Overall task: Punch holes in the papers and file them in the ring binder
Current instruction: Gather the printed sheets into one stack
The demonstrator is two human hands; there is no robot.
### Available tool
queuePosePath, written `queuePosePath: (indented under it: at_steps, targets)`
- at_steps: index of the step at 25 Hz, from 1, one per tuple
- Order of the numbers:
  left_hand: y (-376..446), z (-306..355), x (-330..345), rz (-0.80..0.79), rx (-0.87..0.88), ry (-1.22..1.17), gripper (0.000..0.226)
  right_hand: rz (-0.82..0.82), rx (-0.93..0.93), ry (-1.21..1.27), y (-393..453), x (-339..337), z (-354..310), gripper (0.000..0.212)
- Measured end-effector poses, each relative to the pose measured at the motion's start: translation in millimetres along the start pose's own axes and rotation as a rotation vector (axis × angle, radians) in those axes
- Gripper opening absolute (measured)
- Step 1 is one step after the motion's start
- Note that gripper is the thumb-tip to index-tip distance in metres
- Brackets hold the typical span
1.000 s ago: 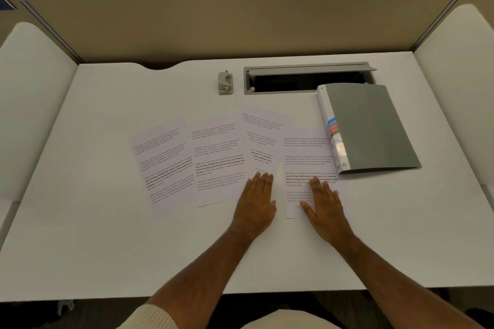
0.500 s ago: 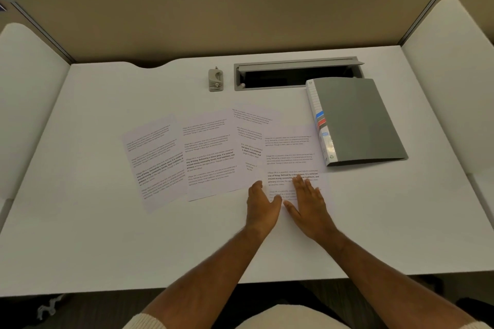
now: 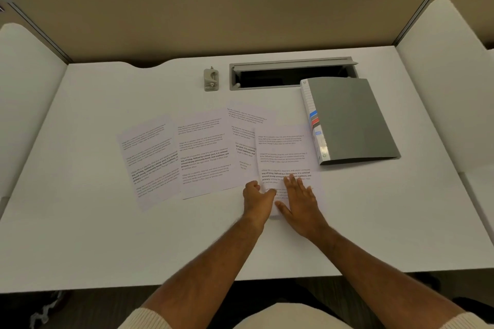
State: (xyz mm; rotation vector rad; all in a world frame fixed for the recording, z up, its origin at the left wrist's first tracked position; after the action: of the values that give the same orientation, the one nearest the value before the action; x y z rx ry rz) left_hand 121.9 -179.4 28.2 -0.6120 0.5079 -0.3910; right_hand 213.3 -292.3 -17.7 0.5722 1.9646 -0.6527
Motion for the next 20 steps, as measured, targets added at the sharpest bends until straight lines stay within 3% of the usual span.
queuePosePath:
  at_steps: [4,7,10,14,20]
  targets:
    - [0.2,6.7,8.1,-0.041,-0.005,-0.108,0.030,-0.001,-0.023,0.021,-1.6,0.9,0.5,0.079]
    - [4.5,11.5,5.9,-0.008,0.034,0.040,0.037,0.001,-0.027,0.073,-3.2,-0.6,0.6,0.082]
    - [9.4,16.4,1.3,-0.002,0.150,0.172,0.028,0.005,0.031,0.213,-1.0,-2.8,-3.8,0.077]
    - [13.6,18.3,-7.9,-0.040,0.204,0.129,0.018,0.074,0.113,0.381,7.7,-12.9,-6.9,0.073]
    - [15.7,25.9,-38.4,-0.077,0.210,0.021,0.027,0.205,0.285,0.347,20.5,-39.9,8.7,0.061]
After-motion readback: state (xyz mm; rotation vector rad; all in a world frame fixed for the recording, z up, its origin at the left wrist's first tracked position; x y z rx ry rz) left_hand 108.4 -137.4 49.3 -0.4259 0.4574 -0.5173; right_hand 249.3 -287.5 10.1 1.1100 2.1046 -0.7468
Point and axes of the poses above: each hand's wrist, its own y-axis towards the middle knuckle, its own x-axis out of the palm, z = x × y, the point moved 3 cm from there along y, towards the middle knuckle, and after that the axes turned 10 degrees about z, right-handed, at the moved point
